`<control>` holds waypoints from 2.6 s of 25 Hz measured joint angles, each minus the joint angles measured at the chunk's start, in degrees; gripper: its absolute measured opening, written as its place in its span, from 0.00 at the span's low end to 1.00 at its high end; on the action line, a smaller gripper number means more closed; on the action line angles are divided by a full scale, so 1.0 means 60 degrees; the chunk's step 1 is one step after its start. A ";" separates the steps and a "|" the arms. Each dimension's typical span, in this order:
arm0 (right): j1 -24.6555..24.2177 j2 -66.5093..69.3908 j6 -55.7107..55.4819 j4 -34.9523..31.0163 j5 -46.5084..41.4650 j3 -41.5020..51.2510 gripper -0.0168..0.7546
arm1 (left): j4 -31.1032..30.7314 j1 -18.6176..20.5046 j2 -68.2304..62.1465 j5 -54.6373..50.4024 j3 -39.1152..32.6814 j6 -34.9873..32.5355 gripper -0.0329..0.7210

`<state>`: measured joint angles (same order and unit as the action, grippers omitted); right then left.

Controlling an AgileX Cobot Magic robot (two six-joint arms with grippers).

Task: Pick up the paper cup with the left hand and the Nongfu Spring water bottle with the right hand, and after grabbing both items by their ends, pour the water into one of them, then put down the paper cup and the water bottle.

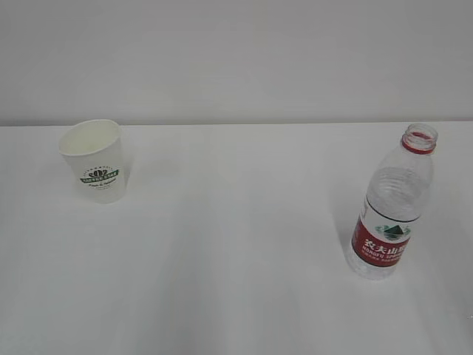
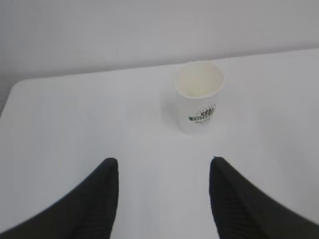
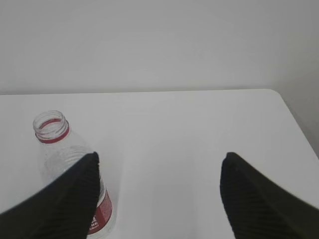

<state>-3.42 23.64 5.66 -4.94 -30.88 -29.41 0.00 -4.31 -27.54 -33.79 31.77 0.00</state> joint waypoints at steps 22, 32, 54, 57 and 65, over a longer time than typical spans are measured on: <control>0.0000 0.1206 0.0023 0.0155 0.2297 0.0000 0.76 | -0.0346 0.0000 -0.2067 0.3992 -0.0450 0.0000 0.59; 0.0000 0.2229 0.0023 0.0155 0.3376 0.0000 0.76 | -0.0365 0.0000 -0.3576 0.5536 -0.0458 0.0000 0.59; 0.0000 0.2670 -0.1069 0.0195 0.6942 0.1569 0.76 | 0.0538 0.0000 -0.5330 0.7999 -0.1370 0.0066 0.52; 0.0000 0.2670 -0.1741 0.1042 0.7343 0.1899 0.76 | 0.0521 0.0005 -0.5346 0.8898 -0.1930 0.0183 0.52; 0.0000 0.2888 -0.4742 0.4922 0.7732 0.1981 0.76 | -0.0334 -0.0197 -0.5438 0.9418 -0.2250 0.0246 0.52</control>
<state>-3.42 40.97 -22.79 24.59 15.52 -17.52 -2.00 -5.49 -60.16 22.72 18.27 1.47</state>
